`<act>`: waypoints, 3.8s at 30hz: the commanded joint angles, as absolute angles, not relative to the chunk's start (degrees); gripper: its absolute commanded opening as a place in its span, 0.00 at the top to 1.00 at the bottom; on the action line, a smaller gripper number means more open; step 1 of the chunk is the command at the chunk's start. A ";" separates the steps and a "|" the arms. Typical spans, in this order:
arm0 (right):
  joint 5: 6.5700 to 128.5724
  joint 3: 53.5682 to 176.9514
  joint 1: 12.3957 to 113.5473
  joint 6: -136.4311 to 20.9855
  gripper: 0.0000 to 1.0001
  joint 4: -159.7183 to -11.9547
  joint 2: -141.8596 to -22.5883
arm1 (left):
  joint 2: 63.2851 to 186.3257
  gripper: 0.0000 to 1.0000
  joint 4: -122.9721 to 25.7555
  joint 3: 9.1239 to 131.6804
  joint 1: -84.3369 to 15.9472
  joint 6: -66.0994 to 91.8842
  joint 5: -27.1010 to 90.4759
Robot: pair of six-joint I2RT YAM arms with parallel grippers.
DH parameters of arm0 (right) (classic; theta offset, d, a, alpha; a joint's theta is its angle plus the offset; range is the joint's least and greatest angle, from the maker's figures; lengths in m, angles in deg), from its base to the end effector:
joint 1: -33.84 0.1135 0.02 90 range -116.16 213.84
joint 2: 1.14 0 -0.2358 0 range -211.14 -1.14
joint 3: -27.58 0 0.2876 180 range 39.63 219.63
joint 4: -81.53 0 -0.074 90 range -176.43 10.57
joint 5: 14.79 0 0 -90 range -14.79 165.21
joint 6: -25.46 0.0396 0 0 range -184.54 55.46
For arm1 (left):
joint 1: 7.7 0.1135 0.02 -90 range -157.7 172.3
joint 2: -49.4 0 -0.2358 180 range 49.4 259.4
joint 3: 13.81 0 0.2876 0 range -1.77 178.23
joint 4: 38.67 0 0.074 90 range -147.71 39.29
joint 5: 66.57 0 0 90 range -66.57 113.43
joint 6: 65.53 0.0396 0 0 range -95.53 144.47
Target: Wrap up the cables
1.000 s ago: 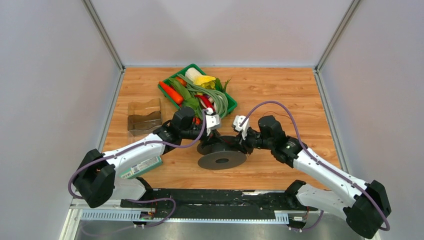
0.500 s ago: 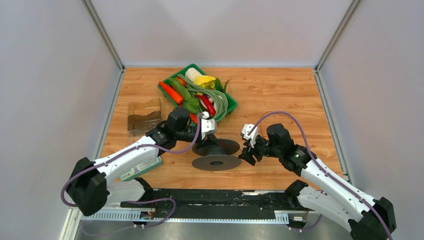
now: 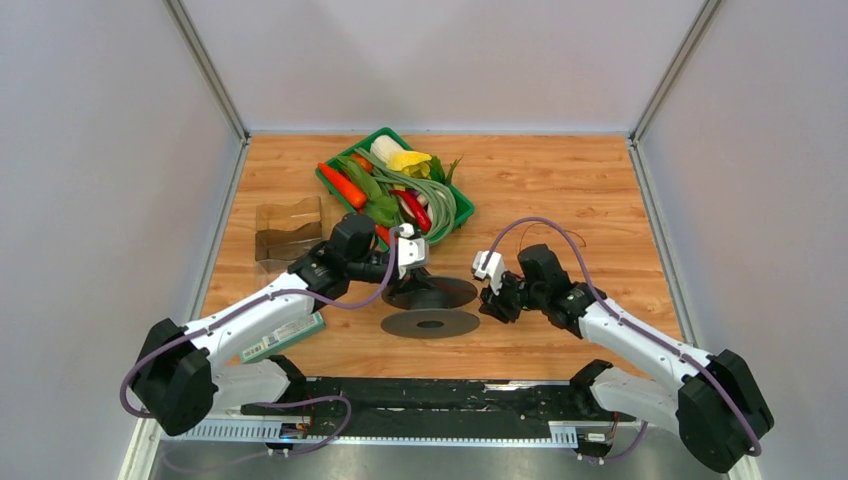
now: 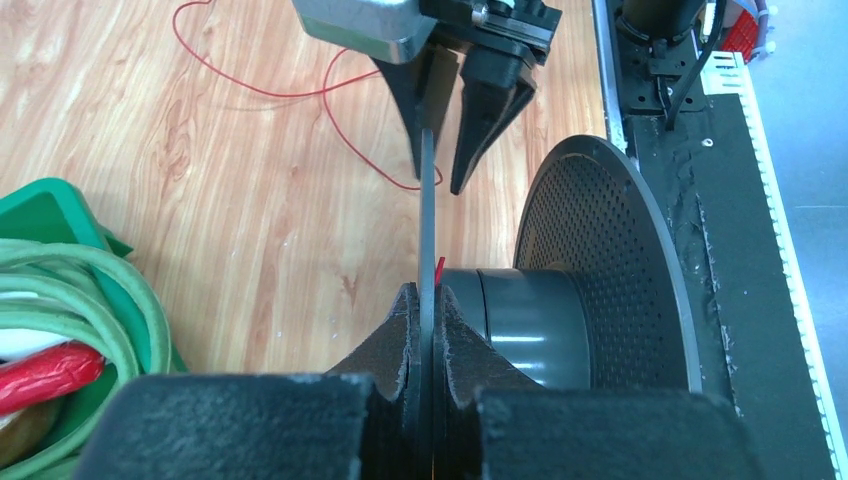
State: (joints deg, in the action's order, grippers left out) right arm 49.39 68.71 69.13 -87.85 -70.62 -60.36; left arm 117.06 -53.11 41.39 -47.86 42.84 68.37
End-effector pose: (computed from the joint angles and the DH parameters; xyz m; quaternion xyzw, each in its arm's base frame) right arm 0.1933 0.1579 0.1480 -0.5153 0.7470 0.2441 0.3420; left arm 0.2129 -0.2163 0.2234 0.5594 0.5892 -0.4112 0.4132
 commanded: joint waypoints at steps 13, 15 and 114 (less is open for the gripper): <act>48.76 71.62 64.87 -89.85 1.00 -73.25 -59.85 | 106.18 1.00 -50.01 40.24 -43.20 40.56 69.04; 48.58 71.88 64.35 -89.59 1.00 -73.07 -59.94 | 105.74 1.00 -50.01 40.33 -42.85 40.56 69.30; 37.86 81.28 40.53 -127.12 1.00 -53.12 -74.88 | 99.93 1.00 -51.51 54.92 -35.38 27.29 67.46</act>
State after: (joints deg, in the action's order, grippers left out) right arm 36.75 80.71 42.29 -125.05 -54.66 -75.60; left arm 100.56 -58.22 53.24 -36.51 30.25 67.63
